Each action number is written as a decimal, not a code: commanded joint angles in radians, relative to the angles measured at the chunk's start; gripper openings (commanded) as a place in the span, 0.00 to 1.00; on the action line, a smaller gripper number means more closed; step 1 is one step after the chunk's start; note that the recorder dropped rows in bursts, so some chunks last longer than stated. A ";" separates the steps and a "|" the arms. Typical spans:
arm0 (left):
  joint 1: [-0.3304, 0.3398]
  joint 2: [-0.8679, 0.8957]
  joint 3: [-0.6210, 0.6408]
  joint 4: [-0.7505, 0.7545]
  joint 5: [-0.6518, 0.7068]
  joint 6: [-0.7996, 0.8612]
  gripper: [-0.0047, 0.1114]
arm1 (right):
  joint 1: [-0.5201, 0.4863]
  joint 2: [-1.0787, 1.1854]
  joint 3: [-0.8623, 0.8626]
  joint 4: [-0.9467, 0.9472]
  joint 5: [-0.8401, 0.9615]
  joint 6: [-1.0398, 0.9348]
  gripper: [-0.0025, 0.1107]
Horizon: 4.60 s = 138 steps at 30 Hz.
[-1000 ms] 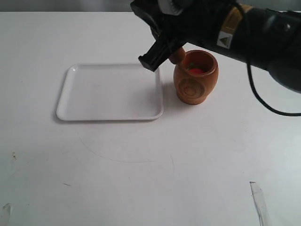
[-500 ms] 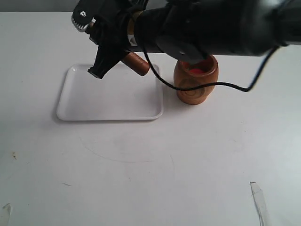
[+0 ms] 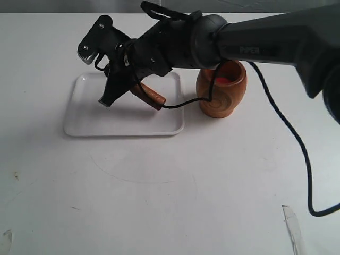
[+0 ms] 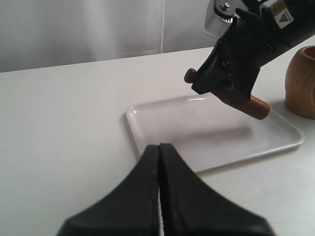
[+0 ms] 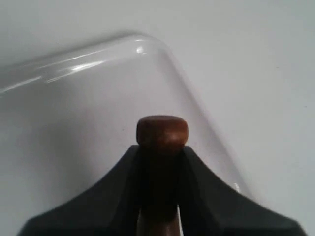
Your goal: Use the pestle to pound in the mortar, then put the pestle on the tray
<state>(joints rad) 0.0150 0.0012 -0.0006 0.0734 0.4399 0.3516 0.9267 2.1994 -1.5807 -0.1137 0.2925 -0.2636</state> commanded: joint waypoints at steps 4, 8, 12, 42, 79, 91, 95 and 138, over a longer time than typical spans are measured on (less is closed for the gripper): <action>-0.008 -0.001 0.001 -0.007 -0.003 -0.008 0.04 | 0.003 0.057 -0.074 0.323 0.145 -0.403 0.02; -0.008 -0.001 0.001 -0.007 -0.003 -0.008 0.04 | 0.003 0.061 -0.074 0.332 0.139 -0.405 0.02; -0.008 -0.001 0.001 -0.007 -0.003 -0.008 0.04 | 0.003 0.061 -0.074 0.332 0.139 -0.405 0.02; -0.008 -0.001 0.001 -0.007 -0.003 -0.008 0.04 | 0.003 -0.613 0.221 0.068 0.211 -0.099 0.02; -0.008 -0.001 0.001 -0.007 -0.003 -0.008 0.04 | 0.003 -1.737 0.945 -0.319 0.652 0.481 0.02; -0.008 -0.001 0.001 -0.007 -0.003 -0.008 0.04 | 0.003 -1.823 0.945 -0.098 0.766 0.481 0.02; -0.008 -0.001 0.001 -0.007 -0.003 -0.008 0.04 | 0.003 -1.823 0.945 -0.098 0.766 0.483 0.02; -0.008 -0.001 0.001 -0.007 -0.003 -0.008 0.04 | -0.283 -2.135 1.282 0.032 -0.101 0.497 0.02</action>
<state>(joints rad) 0.0150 0.0012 -0.0006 0.0734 0.4399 0.3516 0.6927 0.1128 -0.3714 -0.0892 0.2514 0.2688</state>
